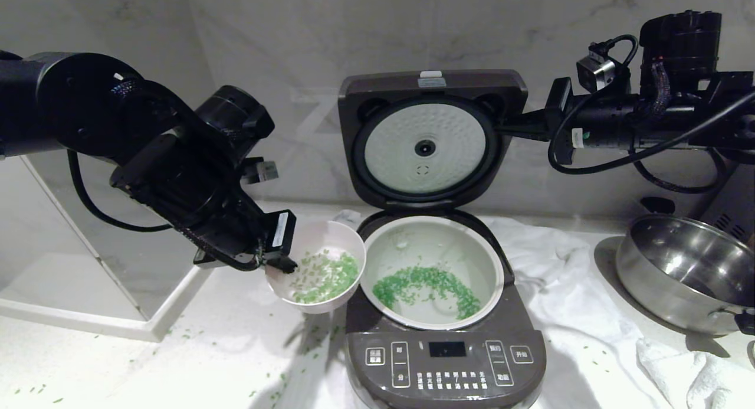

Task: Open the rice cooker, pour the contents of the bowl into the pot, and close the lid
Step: Pour the water from the bowl into the rice cooker

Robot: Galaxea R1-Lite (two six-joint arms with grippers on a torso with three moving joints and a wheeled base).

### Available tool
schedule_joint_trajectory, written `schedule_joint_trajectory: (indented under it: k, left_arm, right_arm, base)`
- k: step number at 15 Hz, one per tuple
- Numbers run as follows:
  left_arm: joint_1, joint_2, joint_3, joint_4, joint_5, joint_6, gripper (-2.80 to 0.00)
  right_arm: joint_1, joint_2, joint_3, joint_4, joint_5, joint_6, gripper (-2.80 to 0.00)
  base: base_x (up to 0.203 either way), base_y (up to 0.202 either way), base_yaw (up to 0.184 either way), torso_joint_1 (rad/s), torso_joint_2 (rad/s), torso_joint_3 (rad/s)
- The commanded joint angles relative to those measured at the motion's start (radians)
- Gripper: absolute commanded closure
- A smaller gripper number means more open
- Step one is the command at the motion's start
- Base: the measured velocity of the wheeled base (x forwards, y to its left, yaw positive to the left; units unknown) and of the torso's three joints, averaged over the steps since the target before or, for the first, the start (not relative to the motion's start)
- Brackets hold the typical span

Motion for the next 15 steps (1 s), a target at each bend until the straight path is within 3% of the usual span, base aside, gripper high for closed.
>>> schedule_joint_trajectory:
  k: [1, 5, 10, 12, 13, 15]
  left_arm:
    - [-0.030, 0.024, -0.028, 0.002, -0.002, -0.025, 0.00]
    - [-0.088, 0.083, -0.069, -0.001, -0.002, -0.063, 0.00]
    - [-0.120, 0.200, -0.224, -0.003, -0.001, -0.127, 0.00]
    - [-0.133, 0.231, -0.238, -0.070, 0.003, -0.157, 0.00]
    - [-0.146, 0.242, -0.231, -0.122, 0.016, -0.171, 0.00]
    - [-0.174, 0.258, -0.194, -0.204, 0.106, -0.178, 0.00]
  right_arm:
    - [0.001, 0.004, -0.009, -0.012, 0.003, 0.018, 0.00]
    - [-0.001, 0.001, -0.007, -0.012, 0.003, 0.047, 0.00]
    - [-0.007, -0.002, -0.010, -0.014, 0.003, 0.061, 0.00]
    - [-0.007, -0.003, -0.013, -0.015, 0.003, 0.062, 0.00]
    - [-0.007, -0.003, -0.013, -0.014, 0.003, 0.062, 0.00]
    - [-0.008, -0.005, -0.010, -0.014, 0.003, 0.064, 0.00]
  base:
    - [0.000, 0.000, 0.000, 0.000, 0.00, 0.000]
    - [0.000, 0.000, 0.000, 0.000, 0.00, 0.000]
    - [0.000, 0.000, 0.000, 0.000, 0.00, 0.000]
    - [0.000, 0.000, 0.000, 0.000, 0.00, 0.000]
    - [0.000, 0.000, 0.000, 0.000, 0.00, 0.000]
    - [0.000, 0.000, 0.000, 0.000, 0.00, 0.000]
